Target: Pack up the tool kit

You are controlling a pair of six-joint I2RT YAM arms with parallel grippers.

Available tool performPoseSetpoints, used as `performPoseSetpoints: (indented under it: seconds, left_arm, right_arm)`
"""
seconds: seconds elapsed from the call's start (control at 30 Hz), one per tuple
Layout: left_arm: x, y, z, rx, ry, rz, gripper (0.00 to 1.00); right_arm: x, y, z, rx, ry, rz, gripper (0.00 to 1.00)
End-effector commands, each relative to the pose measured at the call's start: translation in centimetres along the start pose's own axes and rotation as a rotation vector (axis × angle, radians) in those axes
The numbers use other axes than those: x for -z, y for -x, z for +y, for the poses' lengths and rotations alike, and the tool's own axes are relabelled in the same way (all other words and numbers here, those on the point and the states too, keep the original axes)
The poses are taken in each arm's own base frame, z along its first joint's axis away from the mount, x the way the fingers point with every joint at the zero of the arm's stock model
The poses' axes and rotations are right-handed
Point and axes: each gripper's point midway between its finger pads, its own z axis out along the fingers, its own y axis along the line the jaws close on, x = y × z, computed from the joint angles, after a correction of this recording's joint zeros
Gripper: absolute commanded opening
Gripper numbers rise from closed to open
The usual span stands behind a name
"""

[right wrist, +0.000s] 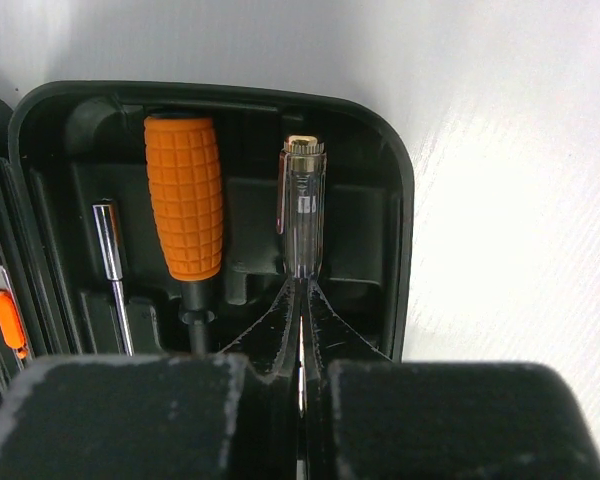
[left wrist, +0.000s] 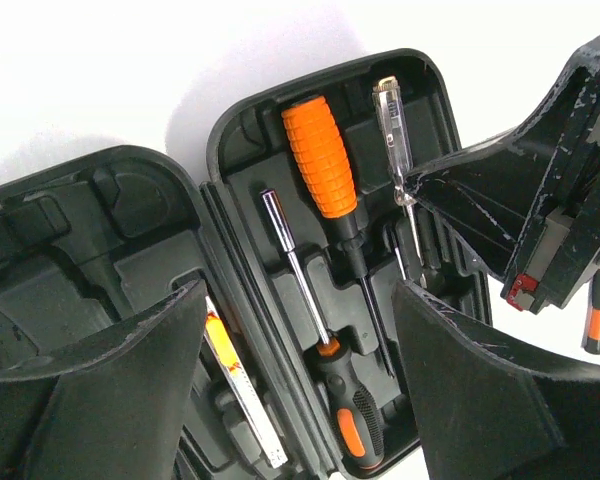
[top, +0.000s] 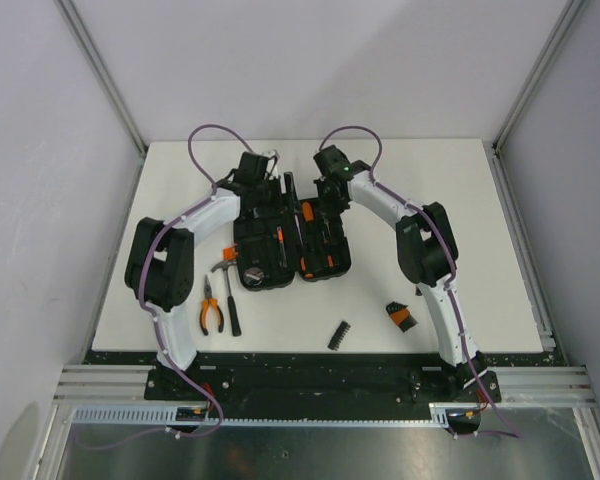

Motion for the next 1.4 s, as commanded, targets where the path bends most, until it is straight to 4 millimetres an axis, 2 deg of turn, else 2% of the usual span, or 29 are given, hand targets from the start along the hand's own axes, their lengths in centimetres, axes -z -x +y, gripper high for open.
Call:
performPoseSetpoints:
  seconds: [0.0, 0.17, 0.23, 0.33, 0.4, 0.47, 0.57, 0.73, 0.93, 1.13, 1.37]
  left_arm:
    - [2.1, 1.6, -1.4, -0.049, -0.029, -0.066, 0.80]
    - [2.3, 2.0, -2.2, -0.046, -0.056, -0.070, 0.80]
    - [2.4, 2.3, -2.6, -0.044, -0.071, -0.073, 0.80]
    - [2.2, 2.6, -3.4, -0.039, -0.099, -0.068, 0.79]
    - [2.0, 2.7, -3.9, -0.036, -0.117, -0.064, 0.78]
    - [1.6, 3.0, -4.6, -0.037, -0.135, -0.061, 0.76]
    - [0.8, 3.5, -5.7, -0.044, -0.163, -0.056, 0.72]
    - [-1.0, 4.2, -7.9, -0.067, -0.214, -0.047, 0.63]
    - [-4.1, 3.9, -10.2, -0.103, -0.234, -0.033, 0.51]
    - [-7.3, 3.8, -9.9, -0.124, -0.132, -0.070, 0.33]
    - [-9.3, 3.3, -8.8, -0.145, -0.039, -0.088, 0.16]
  right_arm:
    - [-3.5, -17.2, -3.0, 0.022, -0.158, 0.586, 0.00]
    - [-1.8, -9.8, -2.6, -0.056, -0.140, 0.347, 0.03]
    - [-0.7, -6.7, -2.4, -0.087, -0.112, 0.242, 0.11]
    - [2.0, -1.7, -2.0, -0.120, -0.068, 0.056, 0.29]
    - [3.6, 0.8, -2.0, -0.139, -0.050, -0.040, 0.35]
    - [4.9, 2.4, -2.2, -0.157, -0.033, -0.104, 0.37]
    - [6.4, 3.1, -2.5, -0.162, -0.003, -0.163, 0.36]
    - [8.1, 2.1, -2.8, -0.169, 0.050, -0.210, 0.33]
    - [9.2, 1.2, -3.0, -0.178, 0.062, -0.239, 0.29]
    - [10.1, 1.5, -3.1, -0.177, 0.073, -0.260, 0.26]
    - [9.4, -0.3, -2.5, -0.164, 0.076, -0.228, 0.24]
